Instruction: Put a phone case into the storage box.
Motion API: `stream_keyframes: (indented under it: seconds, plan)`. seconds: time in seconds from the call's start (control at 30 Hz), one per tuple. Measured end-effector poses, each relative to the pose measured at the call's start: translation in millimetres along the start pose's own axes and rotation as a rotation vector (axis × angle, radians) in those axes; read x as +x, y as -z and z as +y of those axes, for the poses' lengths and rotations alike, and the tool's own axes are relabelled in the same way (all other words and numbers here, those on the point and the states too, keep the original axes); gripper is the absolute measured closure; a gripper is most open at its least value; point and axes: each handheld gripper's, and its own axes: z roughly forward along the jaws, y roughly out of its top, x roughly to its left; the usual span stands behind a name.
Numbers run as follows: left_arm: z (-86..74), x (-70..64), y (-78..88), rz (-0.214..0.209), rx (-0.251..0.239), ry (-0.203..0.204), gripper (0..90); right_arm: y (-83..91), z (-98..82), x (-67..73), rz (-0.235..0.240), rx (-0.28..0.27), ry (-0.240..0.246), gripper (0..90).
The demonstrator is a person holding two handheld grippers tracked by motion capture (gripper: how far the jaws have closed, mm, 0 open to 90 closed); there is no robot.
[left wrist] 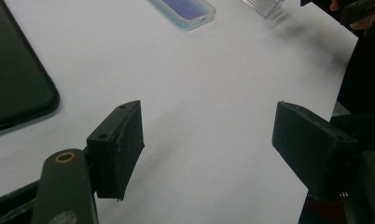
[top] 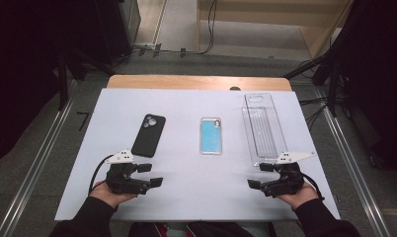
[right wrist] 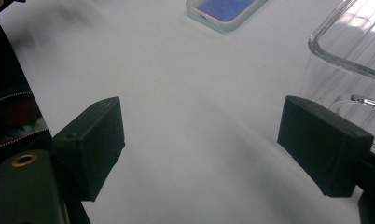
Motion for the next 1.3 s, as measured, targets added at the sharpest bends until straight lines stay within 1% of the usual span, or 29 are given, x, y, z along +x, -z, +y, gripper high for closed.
stream_keyframes:
  seconds: [0.2, 0.33, 0.5, 0.93, 1.1, 1.17, 1.2, 1.23, 1.3]
  plan:
    - [1.1, -0.7, -0.1, 0.003, 0.002, -0.005, 25.1, -0.6, -1.5, 1.2, -0.005, 0.006, 0.029, 13.0]
    - [0.5, -1.2, 0.8, 0.002, 0.000, -0.007, 25.1, -0.5, -1.0, 1.3, -0.003, -0.004, 0.020, 13.0]
    - [0.9, -2.0, 2.1, 0.001, -0.008, -0.005, 25.2, 0.7, -1.7, 1.3, -0.010, 0.005, 0.010, 13.0]
    - [0.8, -2.0, 2.5, -0.003, -0.006, -0.003, 25.1, -0.6, -1.5, 1.5, -0.016, 0.011, 0.025, 13.0]
    - [0.7, -1.7, 2.5, 0.000, -0.005, 0.000, 25.2, -1.4, -1.6, 2.3, -0.016, 0.022, 0.031, 13.0]
    - [0.8, -1.6, 2.4, -0.001, -0.003, -0.002, 25.1, -1.6, -1.5, 2.4, -0.027, 0.011, 0.029, 13.0]
    - [0.8, -1.6, 2.4, -0.001, -0.003, -0.002, 25.2, -1.6, -1.5, 2.4, -0.027, 0.011, 0.029, 13.0]
    - [0.8, -1.7, 2.5, -0.001, -0.004, -0.001, 25.2, -1.5, -1.1, 2.5, -0.031, 0.006, 0.015, 13.0]
    - [0.7, -1.6, 2.6, 0.000, -0.005, 0.001, 25.2, -1.3, -0.9, 2.5, -0.030, 0.001, 0.015, 13.0]
